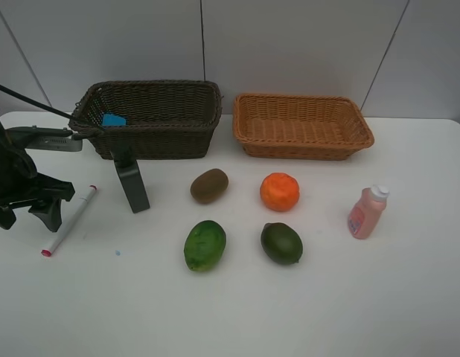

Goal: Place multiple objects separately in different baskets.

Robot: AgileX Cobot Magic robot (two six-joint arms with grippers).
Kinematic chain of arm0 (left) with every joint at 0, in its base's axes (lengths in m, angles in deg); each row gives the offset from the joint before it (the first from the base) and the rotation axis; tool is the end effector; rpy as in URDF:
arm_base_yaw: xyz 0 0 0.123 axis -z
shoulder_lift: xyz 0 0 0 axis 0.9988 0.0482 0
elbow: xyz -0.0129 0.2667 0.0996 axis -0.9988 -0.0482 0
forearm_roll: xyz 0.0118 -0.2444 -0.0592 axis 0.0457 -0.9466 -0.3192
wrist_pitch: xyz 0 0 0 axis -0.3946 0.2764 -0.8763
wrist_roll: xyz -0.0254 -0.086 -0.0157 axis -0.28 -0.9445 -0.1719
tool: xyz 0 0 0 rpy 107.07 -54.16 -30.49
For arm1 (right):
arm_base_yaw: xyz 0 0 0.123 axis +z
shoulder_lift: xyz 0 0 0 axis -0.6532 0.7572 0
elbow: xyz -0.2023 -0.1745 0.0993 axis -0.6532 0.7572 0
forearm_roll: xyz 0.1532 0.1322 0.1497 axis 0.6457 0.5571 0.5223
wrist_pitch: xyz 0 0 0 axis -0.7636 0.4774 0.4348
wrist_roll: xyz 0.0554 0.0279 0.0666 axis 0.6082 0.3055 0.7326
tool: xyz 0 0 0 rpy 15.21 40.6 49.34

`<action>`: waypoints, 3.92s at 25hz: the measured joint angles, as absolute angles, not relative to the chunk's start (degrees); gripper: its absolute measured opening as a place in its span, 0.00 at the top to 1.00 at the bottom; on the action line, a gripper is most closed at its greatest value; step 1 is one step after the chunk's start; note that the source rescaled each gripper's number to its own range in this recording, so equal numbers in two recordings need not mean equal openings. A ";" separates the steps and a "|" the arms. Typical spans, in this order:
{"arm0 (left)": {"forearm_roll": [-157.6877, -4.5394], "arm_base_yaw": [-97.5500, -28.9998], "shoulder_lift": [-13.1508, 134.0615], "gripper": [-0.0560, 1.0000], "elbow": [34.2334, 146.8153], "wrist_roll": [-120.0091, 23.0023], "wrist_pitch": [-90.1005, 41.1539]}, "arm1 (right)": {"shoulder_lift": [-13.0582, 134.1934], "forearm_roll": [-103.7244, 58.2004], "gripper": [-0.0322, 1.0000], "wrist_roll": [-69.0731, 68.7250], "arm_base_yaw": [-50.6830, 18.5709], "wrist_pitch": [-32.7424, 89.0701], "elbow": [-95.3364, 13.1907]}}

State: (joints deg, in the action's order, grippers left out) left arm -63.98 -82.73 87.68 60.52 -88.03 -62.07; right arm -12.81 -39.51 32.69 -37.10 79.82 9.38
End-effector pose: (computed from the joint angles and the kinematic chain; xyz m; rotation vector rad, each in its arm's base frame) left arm 0.2832 -0.0185 0.1386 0.0459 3.0892 0.0600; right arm -0.0074 -0.0127 0.2830 0.1201 2.0100 -0.0323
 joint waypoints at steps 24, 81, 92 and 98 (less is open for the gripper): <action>-64.16 -82.73 97.91 0.15 63.53 -88.02 -51.16 | -12.81 -39.51 0.05 32.69 -37.10 79.82 9.38; -74.87 -80.02 118.01 0.30 122.36 -80.97 -61.56 | -12.81 -39.51 0.05 32.69 -37.10 79.82 9.38; -73.06 -80.02 118.01 0.00 128.20 -82.18 -75.86 | -12.81 -39.51 0.05 32.69 -37.10 79.82 9.38; -73.24 -80.02 117.55 0.00 136.60 -81.91 -88.95 | -12.81 -39.51 0.05 32.69 -37.10 79.82 9.38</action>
State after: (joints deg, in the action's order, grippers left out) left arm -73.24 -80.02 117.55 136.60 -81.91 -88.95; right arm -12.81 -39.51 32.69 -37.10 79.82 9.38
